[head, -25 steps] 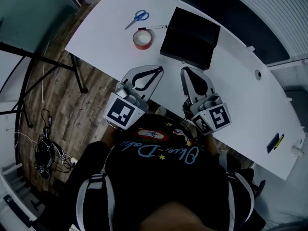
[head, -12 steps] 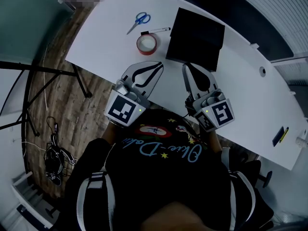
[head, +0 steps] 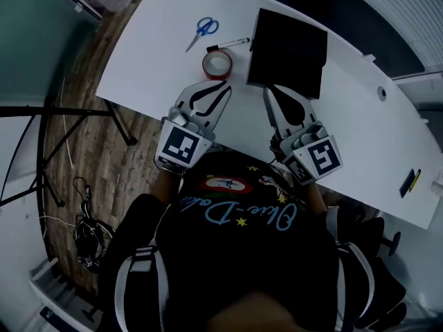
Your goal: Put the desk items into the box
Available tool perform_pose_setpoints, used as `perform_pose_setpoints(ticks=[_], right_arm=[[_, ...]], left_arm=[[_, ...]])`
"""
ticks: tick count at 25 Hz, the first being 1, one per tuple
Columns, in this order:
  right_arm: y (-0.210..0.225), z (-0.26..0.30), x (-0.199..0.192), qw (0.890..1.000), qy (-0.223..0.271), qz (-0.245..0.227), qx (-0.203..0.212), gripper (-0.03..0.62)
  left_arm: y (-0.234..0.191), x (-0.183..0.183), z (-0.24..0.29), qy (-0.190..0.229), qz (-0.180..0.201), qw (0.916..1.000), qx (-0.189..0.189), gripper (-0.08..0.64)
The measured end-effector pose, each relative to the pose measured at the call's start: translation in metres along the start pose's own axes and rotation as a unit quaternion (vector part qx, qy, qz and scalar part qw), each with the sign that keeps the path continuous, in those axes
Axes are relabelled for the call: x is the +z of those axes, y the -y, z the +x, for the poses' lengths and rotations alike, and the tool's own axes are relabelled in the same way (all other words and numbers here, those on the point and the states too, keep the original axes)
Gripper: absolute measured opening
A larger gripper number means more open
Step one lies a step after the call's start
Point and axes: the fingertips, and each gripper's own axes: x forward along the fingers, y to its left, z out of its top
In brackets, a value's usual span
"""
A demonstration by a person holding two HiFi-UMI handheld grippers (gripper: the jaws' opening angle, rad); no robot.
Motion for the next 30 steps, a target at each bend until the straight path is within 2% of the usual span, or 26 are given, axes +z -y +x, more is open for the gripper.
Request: perform_pose_setpoints(ticks=[6, 14, 21, 23, 26, 30], right_arm=[[-0.001, 0.002, 0.003, 1.0, -0.012, -0.015, -0.013, 0.003], [0.007, -0.007, 0.006, 0.998, -0.022, -0.026, -0.046, 0.003], [0.015, -0.018, 0.007, 0.997, -0.012, -0.015, -0.081, 0.003], [0.015, -0.019, 0.009, 0.996, -0.008, -0.009, -0.086, 0.003], [0.015, -0.019, 0.012, 0.996, 0.002, -0.001, -0.09, 0.003], [0.02, -0.025, 0.008, 0.995, -0.008, -0.01, -0.103, 0.003]], left_arm=[[-0.015, -0.027, 0.014, -0.031, 0.008, 0.9995, 0.001, 0.057], [-0.028, -0.075, 0.043, -0.089, 0.053, 0.9946, -0.009, 0.083], [-0.035, -0.111, 0.058, -0.159, 0.087, 0.9832, -0.021, 0.089], [-0.034, -0.113, 0.061, -0.178, 0.084, 0.98, -0.027, 0.098], [-0.035, -0.116, 0.065, -0.187, 0.081, 0.9784, -0.031, 0.098], [-0.033, -0.133, 0.072, -0.206, 0.099, 0.9723, -0.047, 0.098]])
